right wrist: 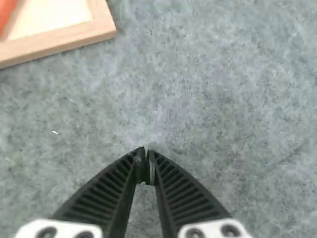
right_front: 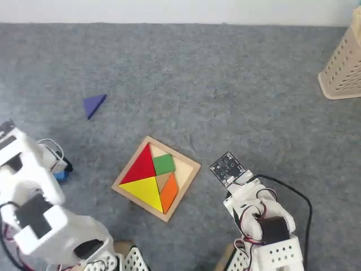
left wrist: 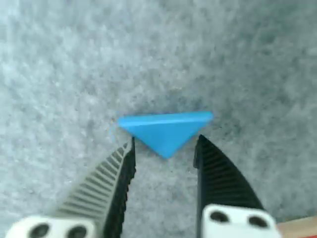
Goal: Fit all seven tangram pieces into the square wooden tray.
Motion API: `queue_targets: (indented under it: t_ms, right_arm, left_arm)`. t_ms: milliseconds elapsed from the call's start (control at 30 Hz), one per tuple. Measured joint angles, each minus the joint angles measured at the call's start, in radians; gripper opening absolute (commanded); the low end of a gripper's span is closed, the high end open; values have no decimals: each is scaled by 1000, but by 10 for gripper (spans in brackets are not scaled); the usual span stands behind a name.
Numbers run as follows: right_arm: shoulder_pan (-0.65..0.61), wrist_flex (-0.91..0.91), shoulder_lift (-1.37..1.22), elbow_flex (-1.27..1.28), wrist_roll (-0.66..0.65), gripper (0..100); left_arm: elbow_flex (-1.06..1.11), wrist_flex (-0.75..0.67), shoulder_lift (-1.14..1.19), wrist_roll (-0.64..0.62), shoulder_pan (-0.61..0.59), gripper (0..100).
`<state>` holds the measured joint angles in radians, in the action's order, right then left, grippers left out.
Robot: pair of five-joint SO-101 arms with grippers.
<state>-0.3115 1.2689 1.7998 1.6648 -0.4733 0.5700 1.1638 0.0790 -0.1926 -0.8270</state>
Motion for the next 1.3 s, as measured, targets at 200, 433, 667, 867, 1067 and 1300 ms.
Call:
queue_targets:
  t_ms: [200,433,667,867,1067,1300]
  right_arm:
    - [0,0,0,0,0,8]
    - [0,0,0,0,0,8]
    - [0,0,0,0,0,8]
    - [0,0,0,0,0,8]
    - [0,0,0,0,0,8]
    - [0,0,0,0,0,8]
  left_arm:
    - [-34,15,-49,204,0,182]
    - [-43,60,-114,611,28,182]
    - [-44,74,-55,852,98,181]
    - [-44,32,23,896,100,180]
    - [-103,-6,100,964,32,180]
    - [-189,6,198,1002,-29,108]
